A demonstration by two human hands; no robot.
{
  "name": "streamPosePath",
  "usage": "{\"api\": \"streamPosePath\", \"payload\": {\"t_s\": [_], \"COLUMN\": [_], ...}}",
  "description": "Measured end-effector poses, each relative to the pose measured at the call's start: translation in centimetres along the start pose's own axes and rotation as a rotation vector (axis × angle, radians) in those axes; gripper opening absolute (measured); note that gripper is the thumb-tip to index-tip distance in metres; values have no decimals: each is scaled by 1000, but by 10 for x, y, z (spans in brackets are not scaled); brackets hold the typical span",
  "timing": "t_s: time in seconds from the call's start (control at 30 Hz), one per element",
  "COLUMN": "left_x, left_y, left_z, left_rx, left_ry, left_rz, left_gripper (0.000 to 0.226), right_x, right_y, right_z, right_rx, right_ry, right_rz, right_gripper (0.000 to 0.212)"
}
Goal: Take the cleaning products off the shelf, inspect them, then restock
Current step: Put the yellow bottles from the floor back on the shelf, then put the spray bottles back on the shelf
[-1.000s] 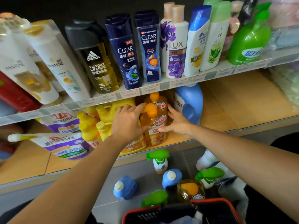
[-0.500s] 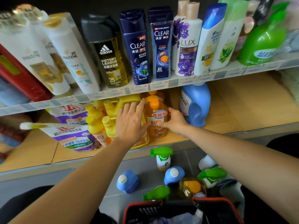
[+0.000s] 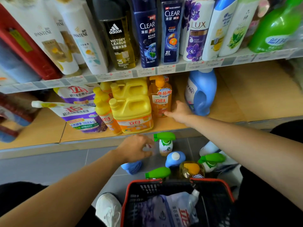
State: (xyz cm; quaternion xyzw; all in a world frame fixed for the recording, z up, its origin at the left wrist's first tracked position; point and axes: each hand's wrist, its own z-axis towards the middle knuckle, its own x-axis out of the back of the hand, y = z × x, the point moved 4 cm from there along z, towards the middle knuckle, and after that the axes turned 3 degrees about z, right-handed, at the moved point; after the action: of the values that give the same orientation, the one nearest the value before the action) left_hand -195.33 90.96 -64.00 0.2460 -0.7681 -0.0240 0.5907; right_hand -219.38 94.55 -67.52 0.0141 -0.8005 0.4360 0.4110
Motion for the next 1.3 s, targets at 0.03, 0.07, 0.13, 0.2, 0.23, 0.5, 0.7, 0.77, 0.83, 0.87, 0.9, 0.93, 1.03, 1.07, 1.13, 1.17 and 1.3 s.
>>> {"api": "streamPosePath", "payload": {"t_s": [0.03, 0.07, 0.13, 0.2, 0.23, 0.5, 0.7, 0.77, 0.83, 0.87, 0.9, 0.93, 1.03, 1.07, 1.13, 1.17, 1.3], "left_x": [-8, -17, -39, -58, -65, -83, -61, -47, -34, -27, -21, -15, 8, 16, 30, 37, 59], "left_y": [4, 9, 17, 22, 22, 17, 13, 11, 10, 10, 10, 9, 7, 6, 6, 6, 11], "left_z": [0, -1, -4, -10, -11, -19, -8, -3, -1, -1, -1, -1, -3, -4, -6, -7, -14], "left_rx": [13, 25, 25, 8, 9, 61, 149, 183, 205, 213, 220, 225, 249, 262, 286, 302, 347], "left_ry": [-67, -139, -277, -357, -362, -378, -211, -146, -87, -68, -55, -46, 4, 22, 55, 72, 158], "left_rz": [-50, -99, -143, -69, -33, -67, -165, -213, -272, -297, -322, -349, -388, -391, -428, -446, -440], "left_gripper": [33, 33, 37, 47, 51, 50, 34, 36, 39, 39, 39, 39, 39, 39, 38, 37, 32], "right_x": [1, 2, 4, 7, 9, -4, 10, 17, 26, 31, 37, 43, 65, 75, 99, 111, 152], "right_y": [6, 10, 18, 26, 30, 63, 62, 58, 50, 46, 41, 35, 15, 7, -9, -18, -53], "right_z": [-12, -25, -54, -83, -96, -154, -146, -145, -145, -145, -146, -147, -151, -152, -155, -156, -166], "right_rx": [11, 37, 101, 150, 173, 438, 455, 448, 429, 425, 426, 437, 505, 528, 573, 590, 622], "right_ry": [-61, -154, -402, -622, -707, -749, -630, -595, -556, -534, -513, -492, -418, -383, -295, -256, -183], "right_rz": [-21, -26, -93, -254, -339, -834, -737, -702, -645, -622, -608, -599, -607, -624, -676, -689, -572], "right_gripper": [67, 53, 34, 34, 37, 36, 12, 11, 14, 16, 17, 18, 18, 19, 27, 30, 27]}}
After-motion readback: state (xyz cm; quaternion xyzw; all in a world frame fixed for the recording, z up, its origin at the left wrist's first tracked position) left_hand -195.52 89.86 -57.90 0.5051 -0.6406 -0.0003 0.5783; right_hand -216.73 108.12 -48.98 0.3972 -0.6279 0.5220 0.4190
